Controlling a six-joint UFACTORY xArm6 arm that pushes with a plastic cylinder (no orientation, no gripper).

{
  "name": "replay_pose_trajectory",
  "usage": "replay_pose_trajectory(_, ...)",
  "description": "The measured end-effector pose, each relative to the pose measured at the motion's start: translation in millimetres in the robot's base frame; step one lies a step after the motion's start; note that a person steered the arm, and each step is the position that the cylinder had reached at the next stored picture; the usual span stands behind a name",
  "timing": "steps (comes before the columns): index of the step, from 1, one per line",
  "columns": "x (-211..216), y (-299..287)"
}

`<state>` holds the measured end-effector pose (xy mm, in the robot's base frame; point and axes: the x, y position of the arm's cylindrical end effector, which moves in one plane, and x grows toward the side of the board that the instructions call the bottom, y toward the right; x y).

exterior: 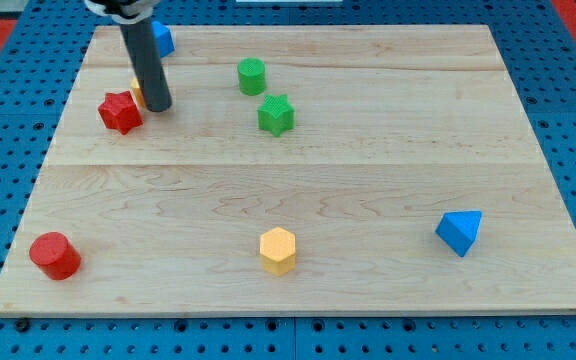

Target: Move the yellow heart to the top left side of the board

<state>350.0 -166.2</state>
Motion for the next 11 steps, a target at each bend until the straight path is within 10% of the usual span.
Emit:
replay_pose_trajectory(6,-53,57)
replay_pose_trajectory(11,-111,-78)
